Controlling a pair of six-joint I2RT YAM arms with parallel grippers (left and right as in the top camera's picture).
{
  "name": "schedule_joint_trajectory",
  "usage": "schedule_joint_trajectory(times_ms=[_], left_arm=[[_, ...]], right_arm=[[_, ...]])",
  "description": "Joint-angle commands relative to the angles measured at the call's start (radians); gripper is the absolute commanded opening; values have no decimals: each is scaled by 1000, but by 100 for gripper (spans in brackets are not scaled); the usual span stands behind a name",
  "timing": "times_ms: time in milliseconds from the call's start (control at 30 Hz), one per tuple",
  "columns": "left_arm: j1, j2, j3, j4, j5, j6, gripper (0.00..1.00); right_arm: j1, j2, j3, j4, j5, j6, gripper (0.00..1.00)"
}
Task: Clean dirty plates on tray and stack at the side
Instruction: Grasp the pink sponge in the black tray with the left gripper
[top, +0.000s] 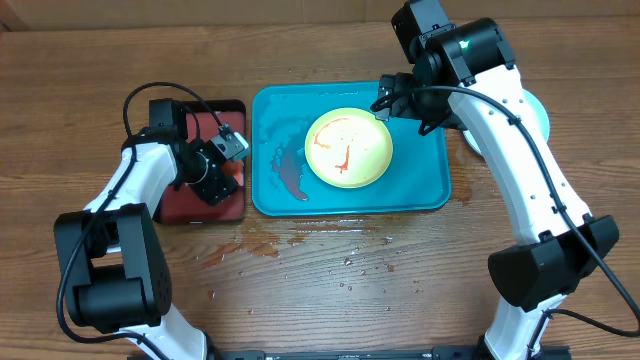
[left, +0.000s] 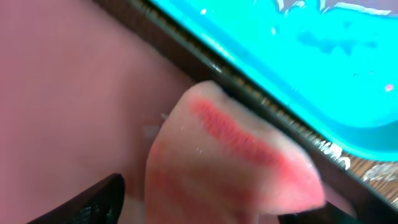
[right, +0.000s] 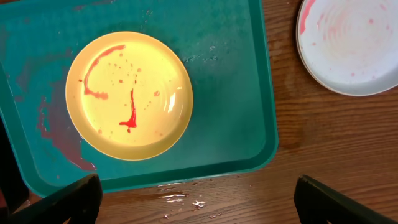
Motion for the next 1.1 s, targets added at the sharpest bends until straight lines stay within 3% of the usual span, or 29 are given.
schedule_joint_trajectory(times_ms=[0, 233, 467, 667, 800, 967, 1067], left_arm=[[5, 14, -9, 11, 83, 22, 75], [5, 28, -9, 46, 92, 22, 68], [5, 35, -9, 46, 91, 21, 43], [5, 36, -9, 47, 89, 21, 28], [5, 36, -9, 46, 79, 8, 4], [5, 35, 0, 58, 58, -90, 4], [5, 33, 32, 52, -13, -217, 4]], right_arm=[[-3, -35, 26, 5, 3, 0, 100], [-3, -35, 26, 5, 1, 0, 100], [-3, -35, 26, 5, -2, 0, 100], [-3, -35, 26, 5, -5, 0, 100], [-3, -35, 26, 5, -5, 0, 100], [-3, -35, 26, 5, -5, 0, 100], [-3, -35, 26, 5, -5, 0, 100]])
